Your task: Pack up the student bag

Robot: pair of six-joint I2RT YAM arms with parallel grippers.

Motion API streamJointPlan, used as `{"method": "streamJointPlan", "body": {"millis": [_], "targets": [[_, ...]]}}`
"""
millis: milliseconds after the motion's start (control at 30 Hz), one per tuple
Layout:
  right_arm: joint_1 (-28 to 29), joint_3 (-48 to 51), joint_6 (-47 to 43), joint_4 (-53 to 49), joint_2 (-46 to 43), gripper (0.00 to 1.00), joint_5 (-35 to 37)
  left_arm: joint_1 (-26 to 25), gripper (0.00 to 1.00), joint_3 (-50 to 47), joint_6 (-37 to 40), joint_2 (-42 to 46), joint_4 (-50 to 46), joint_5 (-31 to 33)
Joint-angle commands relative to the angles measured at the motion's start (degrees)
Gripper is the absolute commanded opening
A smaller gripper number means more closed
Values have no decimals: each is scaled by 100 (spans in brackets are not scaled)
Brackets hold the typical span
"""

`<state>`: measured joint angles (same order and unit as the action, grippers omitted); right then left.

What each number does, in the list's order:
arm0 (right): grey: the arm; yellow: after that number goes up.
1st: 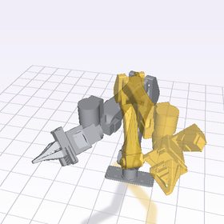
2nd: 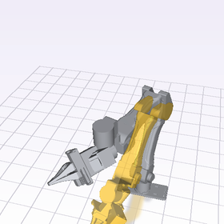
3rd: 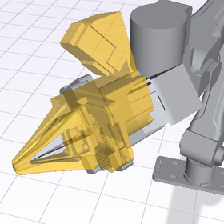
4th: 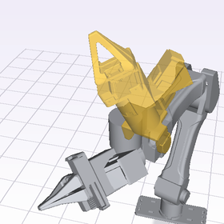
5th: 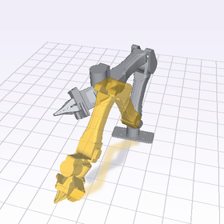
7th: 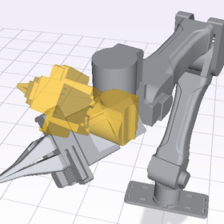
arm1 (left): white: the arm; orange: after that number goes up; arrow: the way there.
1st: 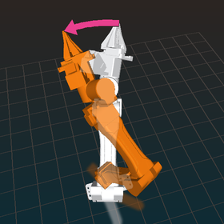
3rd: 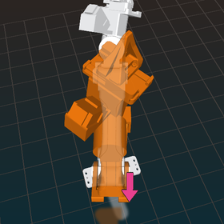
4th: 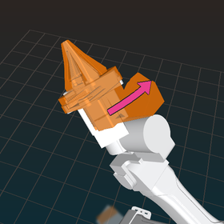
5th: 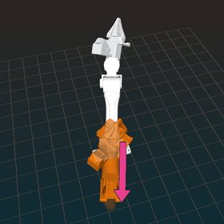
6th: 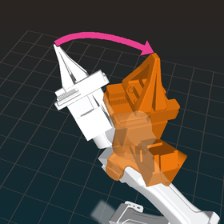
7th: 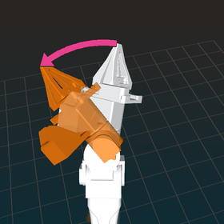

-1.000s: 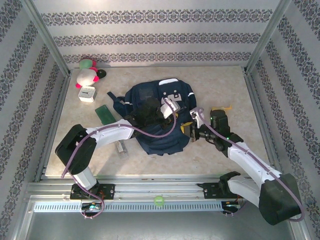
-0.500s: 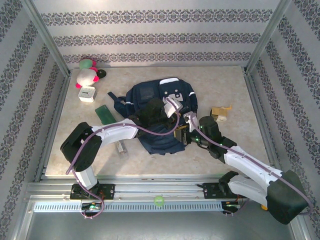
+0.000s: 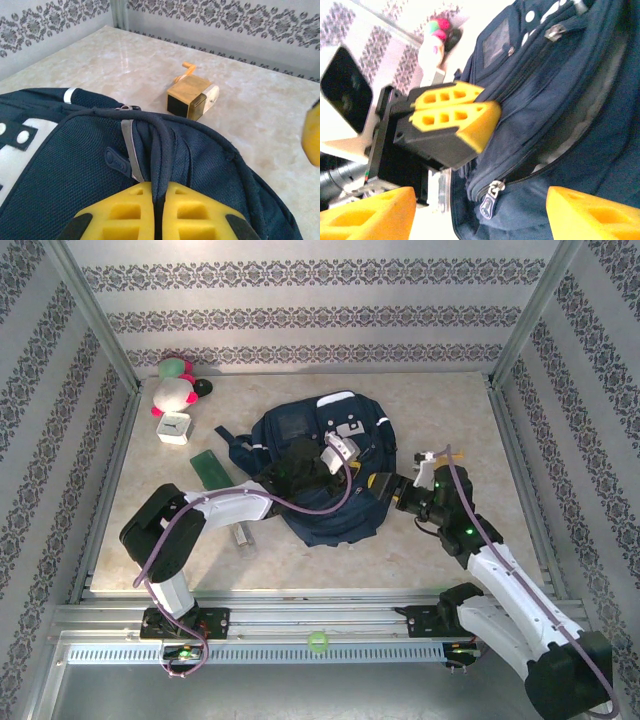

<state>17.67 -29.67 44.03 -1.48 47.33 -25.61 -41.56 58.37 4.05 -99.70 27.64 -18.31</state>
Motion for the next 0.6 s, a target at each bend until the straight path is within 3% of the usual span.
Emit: {"method": "streamJointPlan", "body": {"millis": [0,200,367,433,567], "targets": [[-247,-65,615,60,263,69,-317,59,0,-73,78,311,905,-845],[-359,-242,881,776,900,69,-637,100,0,-142,85,328,1055,-1810],[-374,-266,1345,1493,1338,66,-768,130,0,-176,25,309,1151,-2202],[-338,-175,1760,1788,1454,59,-704,131,0,-206,79,311,1169,-2093],[-66,49,1960,2113,1393,32,-293,174,0,-259,279,412,847,-1752]]}}
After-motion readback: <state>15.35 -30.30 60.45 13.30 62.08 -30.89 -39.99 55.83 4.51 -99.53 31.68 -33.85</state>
